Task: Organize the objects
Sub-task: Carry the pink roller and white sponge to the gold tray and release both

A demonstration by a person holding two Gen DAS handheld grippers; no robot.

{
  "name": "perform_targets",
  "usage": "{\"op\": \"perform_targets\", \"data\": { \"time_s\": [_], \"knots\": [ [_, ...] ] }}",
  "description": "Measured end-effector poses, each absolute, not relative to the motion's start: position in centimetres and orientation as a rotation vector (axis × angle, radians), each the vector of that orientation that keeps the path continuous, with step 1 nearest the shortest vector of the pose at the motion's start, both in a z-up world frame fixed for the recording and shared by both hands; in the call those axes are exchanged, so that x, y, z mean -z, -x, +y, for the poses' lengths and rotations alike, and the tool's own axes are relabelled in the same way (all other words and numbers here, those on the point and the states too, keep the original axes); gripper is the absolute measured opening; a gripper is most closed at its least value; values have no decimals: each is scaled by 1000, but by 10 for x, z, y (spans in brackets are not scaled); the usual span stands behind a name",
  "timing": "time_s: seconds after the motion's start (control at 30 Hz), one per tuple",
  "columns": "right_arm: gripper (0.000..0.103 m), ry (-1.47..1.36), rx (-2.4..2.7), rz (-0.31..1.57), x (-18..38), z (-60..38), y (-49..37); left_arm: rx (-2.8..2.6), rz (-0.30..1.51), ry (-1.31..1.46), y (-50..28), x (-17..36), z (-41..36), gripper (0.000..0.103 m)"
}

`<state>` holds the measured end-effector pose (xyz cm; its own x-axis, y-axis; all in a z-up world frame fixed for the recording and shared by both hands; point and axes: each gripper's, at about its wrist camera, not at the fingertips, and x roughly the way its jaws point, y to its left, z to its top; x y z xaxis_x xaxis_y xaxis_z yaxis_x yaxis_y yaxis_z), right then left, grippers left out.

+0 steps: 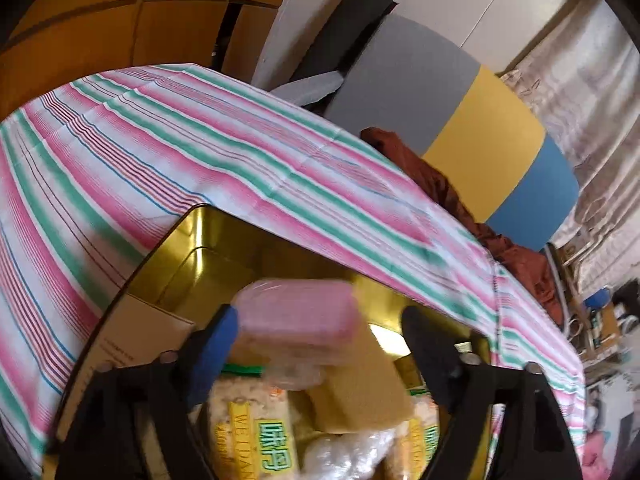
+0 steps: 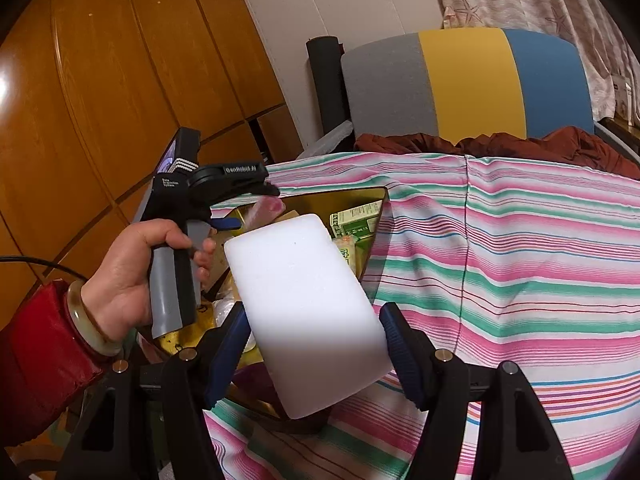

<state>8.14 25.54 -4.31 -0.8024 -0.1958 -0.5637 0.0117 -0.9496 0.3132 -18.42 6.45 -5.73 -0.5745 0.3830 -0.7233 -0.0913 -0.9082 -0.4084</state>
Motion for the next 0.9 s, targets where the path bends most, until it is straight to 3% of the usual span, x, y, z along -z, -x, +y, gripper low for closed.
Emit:
{"op": "perform_targets", "data": {
  "time_s": [0.1,0.3,0.43,0.73,0.9],
  "knots": [
    [67,-937,2843,-458,43,256,-80,-2530,-531,1212,177,43,56,98],
    [67,-927,2829,-442,40,249,-81,-2560,-597,1111,156,8,28,102],
    [67,-928,2806,-413,37,241,-82,-2683,-544,1002,121,-10,4,103],
    [68,-1059,2568,-246,38,203,-60,-2745,-425,1035,64,4,-37,103],
    [68,-1203,2308,-281,43,191,-30,-2757,-430,1084,50,12,-49,103]
  ]
}}
